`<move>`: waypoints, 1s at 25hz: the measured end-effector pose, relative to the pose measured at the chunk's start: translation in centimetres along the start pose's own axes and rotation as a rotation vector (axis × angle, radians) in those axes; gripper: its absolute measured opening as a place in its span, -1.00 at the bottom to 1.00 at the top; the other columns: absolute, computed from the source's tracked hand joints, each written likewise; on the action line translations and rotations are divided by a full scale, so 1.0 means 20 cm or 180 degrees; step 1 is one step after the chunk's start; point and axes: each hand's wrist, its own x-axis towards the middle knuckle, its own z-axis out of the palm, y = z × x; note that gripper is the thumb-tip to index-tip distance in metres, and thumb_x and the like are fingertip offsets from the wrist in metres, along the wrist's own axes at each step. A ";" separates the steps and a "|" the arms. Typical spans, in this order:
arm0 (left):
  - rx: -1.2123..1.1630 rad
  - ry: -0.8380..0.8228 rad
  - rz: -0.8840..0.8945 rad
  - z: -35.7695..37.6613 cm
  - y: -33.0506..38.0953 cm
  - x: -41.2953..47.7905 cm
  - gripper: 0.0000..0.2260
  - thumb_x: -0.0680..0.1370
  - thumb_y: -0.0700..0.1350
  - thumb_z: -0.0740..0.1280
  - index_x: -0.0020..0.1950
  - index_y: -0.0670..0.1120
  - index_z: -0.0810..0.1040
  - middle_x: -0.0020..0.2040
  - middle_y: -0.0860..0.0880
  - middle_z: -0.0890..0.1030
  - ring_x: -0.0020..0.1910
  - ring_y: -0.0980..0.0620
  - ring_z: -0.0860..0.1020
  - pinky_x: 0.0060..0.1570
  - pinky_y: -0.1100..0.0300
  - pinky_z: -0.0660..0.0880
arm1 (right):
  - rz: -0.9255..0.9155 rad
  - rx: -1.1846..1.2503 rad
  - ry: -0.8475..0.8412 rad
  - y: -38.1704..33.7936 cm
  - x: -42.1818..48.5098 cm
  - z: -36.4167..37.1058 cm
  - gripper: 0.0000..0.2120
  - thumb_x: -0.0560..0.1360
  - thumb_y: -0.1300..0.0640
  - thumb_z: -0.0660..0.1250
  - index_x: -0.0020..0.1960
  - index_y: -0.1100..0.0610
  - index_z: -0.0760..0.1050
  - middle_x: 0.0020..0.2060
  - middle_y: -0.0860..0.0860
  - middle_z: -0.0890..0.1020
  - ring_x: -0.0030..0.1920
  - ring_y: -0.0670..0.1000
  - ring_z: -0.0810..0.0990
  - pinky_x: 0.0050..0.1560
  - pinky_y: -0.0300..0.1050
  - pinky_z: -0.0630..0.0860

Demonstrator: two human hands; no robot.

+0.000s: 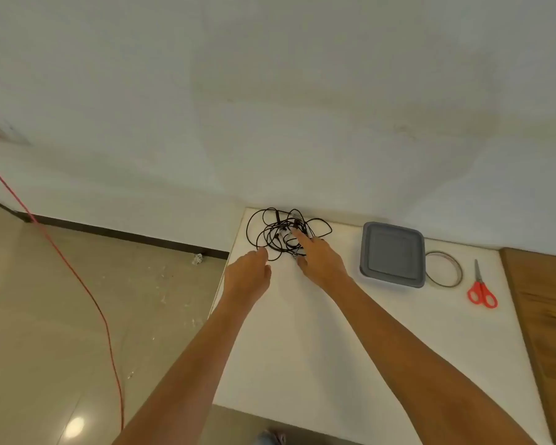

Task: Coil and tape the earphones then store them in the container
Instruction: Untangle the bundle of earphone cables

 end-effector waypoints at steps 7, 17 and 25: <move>-0.0007 -0.0213 0.0288 -0.09 -0.03 0.00 -0.48 0.54 -0.13 0.30 0.48 -0.05 0.26 0.41 -0.09 0.37 0.31 -0.13 0.43 0.14 0.08 0.44 | 0.0044 0.1115 0.0457 -0.04 -0.10 -0.08 -0.92 0.50 0.25 0.30 -0.02 0.15 0.53 -0.13 0.05 0.61 -0.16 0.04 0.57 -0.19 -0.20 0.50; -0.1827 0.0351 0.0436 -0.41 0.18 -0.09 -0.88 0.57 -0.20 0.29 -0.05 -0.16 0.62 -0.11 -0.05 0.69 -0.05 -0.06 0.60 -0.05 0.27 0.46 | 0.0459 0.3046 0.0796 -0.20 -0.42 -0.63 -0.92 0.51 0.18 0.29 -0.15 0.16 0.50 -0.24 0.06 0.61 -0.21 -0.05 0.55 -0.11 -0.15 0.50; -0.3691 0.0191 -0.0465 -0.68 0.29 -0.28 -0.81 0.60 -0.29 0.10 -0.03 -0.16 0.50 -0.18 -0.12 0.56 -0.40 0.03 0.53 -0.30 0.22 0.53 | 0.1174 0.3906 0.1232 -0.23 -0.64 -0.71 -0.90 0.52 0.33 0.32 -0.08 0.19 0.42 -0.15 0.22 0.56 -0.43 -0.02 0.59 -0.44 -0.26 0.50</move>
